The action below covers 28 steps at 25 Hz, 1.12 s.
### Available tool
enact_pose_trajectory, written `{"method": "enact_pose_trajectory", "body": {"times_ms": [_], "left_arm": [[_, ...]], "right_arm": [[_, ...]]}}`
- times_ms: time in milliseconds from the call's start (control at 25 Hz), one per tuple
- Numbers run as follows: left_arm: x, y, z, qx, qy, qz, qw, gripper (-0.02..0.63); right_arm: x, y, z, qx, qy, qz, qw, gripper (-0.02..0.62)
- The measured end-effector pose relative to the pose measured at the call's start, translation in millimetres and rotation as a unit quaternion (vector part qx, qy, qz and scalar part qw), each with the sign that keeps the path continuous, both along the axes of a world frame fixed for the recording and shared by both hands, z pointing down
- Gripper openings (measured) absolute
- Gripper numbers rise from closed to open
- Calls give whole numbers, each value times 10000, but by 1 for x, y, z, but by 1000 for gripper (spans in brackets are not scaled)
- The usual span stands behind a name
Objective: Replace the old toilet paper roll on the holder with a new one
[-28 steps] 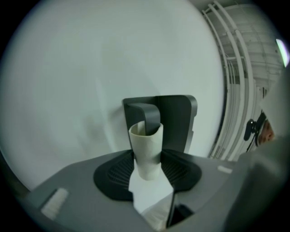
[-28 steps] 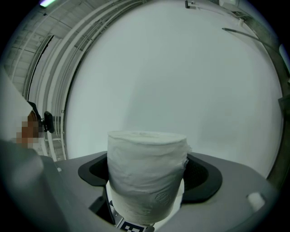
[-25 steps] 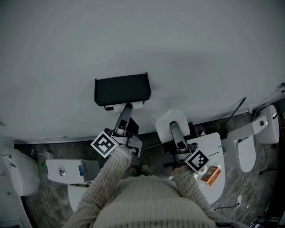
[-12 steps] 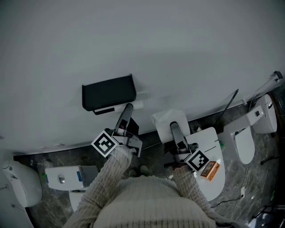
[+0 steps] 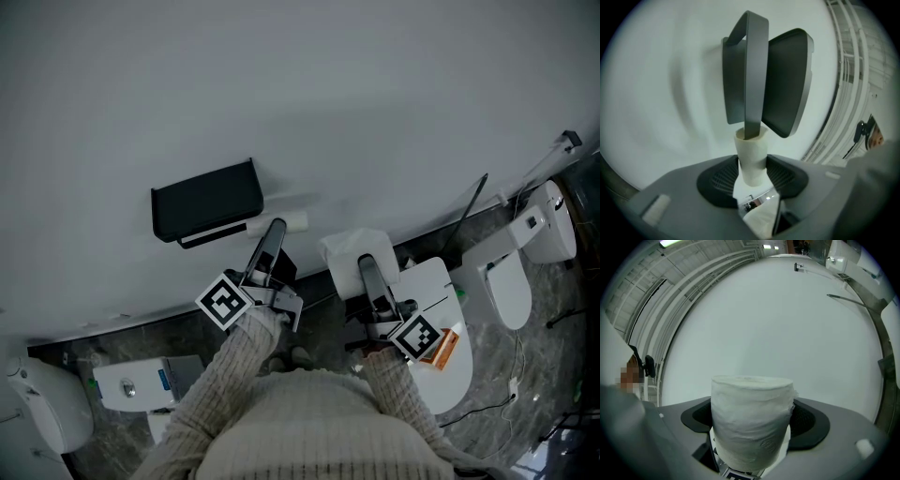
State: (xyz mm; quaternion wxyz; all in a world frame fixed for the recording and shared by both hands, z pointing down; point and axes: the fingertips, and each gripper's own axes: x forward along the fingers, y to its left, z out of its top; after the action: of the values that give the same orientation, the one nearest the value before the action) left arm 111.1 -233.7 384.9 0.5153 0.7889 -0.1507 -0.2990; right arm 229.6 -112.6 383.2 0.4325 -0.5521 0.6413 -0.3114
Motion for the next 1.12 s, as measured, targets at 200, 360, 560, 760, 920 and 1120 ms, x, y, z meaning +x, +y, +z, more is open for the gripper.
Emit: {"method": "enact_pose_trajectory", "body": {"times_ms": [200, 360, 560, 760, 920, 1120], "left_arm": [[14, 14, 1, -16, -13, 235, 9997, 173], [19, 17, 4, -44, -45, 413, 9991, 173], [21, 30, 8, -90, -45, 591, 9982, 172], [10, 42, 17, -169, -113, 599, 9980, 172], [-4, 44, 18, -163, -158, 473, 9986, 172], [-28, 41, 17, -135, -158, 180, 9996, 172]], "right_arm": [[10, 12, 0, -22, -29, 155, 9999, 449], [9, 11, 1, -39, -46, 235, 9997, 449], [13, 18, 1, -12, -121, 340, 9993, 449], [9, 16, -2, 37, -163, 272, 9995, 449], [-1, 8, -4, 39, -185, 91, 9998, 449], [-14, -8, -1, 30, -232, -134, 9996, 449]]}}
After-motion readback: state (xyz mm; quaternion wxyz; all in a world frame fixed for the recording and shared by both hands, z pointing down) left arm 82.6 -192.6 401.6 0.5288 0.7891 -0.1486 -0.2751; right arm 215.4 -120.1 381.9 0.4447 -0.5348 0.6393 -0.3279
